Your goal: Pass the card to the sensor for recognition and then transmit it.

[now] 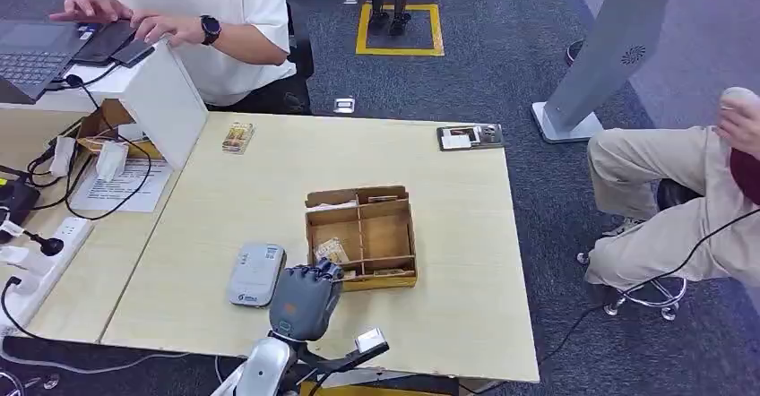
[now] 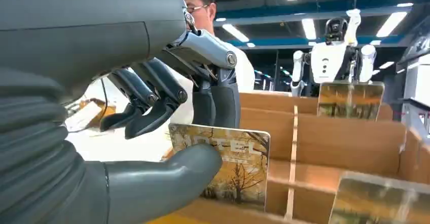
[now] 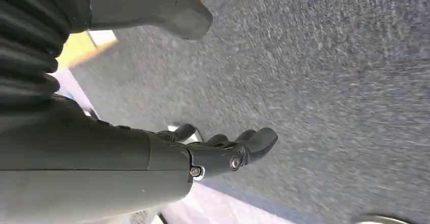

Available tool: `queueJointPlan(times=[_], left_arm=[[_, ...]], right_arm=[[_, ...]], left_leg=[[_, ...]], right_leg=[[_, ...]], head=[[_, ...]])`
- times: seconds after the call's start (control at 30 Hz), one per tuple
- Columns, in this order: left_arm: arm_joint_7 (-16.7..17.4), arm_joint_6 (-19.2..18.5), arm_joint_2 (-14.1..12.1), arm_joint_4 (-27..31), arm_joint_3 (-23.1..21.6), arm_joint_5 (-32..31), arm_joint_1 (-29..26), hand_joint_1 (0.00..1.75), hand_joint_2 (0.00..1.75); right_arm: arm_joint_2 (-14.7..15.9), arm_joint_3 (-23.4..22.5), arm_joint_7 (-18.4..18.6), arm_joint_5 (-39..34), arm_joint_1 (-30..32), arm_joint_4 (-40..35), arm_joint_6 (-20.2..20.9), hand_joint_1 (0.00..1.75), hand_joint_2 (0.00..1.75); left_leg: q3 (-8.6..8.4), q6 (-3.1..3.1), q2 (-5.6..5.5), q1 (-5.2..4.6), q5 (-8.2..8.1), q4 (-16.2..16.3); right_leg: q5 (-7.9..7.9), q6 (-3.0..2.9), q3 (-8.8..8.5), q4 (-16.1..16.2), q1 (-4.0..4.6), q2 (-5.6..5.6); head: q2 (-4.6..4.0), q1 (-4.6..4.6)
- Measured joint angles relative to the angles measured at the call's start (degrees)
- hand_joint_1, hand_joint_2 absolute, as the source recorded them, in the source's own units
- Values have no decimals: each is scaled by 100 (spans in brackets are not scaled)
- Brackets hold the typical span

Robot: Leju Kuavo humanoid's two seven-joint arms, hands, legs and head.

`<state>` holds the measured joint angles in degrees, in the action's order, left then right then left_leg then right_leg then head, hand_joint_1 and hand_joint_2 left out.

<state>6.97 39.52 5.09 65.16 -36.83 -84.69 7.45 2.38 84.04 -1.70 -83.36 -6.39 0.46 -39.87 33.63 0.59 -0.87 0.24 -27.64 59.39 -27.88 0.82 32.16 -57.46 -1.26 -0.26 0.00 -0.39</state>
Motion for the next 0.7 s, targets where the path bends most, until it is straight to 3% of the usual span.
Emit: queueJointPlan(times=[0.07,0.13,0.23,0.3,0.4,0.57,0.7], left_arm=[[-676,2,117,302,215,304,-143,175,175],[-1753,4,338,552,558,944,-257,175,175],[-3289,15,746,739,1137,2231,-308,175,175],[-3875,24,951,769,1377,3221,-300,175,175],[-4008,42,990,787,1484,3788,-306,175,175],[-4163,-21,986,795,1488,5521,-285,175,175],[-4292,-485,1003,795,1482,6903,-181,175,175]], right_arm=[[-144,-96,88,281,14,-6,0,0,175],[-229,-107,326,410,13,-113,125,0,175],[-258,-107,584,456,15,-287,793,0,175],[-258,-107,647,463,19,-363,1323,0,175],[-258,-105,682,467,30,-446,1688,0,175],[-179,-90,647,447,61,-498,2820,0,175],[-24,-70,431,472,106,-553,3815,0,175]], left_leg=[[1,0,-1,1,0,0],[1,0,-2,1,0,0],[0,0,-2,0,0,0],[-3,0,0,1,0,0],[-5,0,-1,1,1,0],[-4,0,3,0,0,1],[-4,2,3,-2,-1,3]], right_leg=[[0,0,0,0,0,-3],[0,0,0,0,1,-3],[0,0,0,0,0,-3],[0,0,0,0,1,0],[0,-1,0,0,1,-4],[1,0,1,0,0,3],[1,1,2,2,-2,3]], head=[[0,0],[0,0],[0,2],[0,4],[2,-11],[2,-9],[0,-7]])
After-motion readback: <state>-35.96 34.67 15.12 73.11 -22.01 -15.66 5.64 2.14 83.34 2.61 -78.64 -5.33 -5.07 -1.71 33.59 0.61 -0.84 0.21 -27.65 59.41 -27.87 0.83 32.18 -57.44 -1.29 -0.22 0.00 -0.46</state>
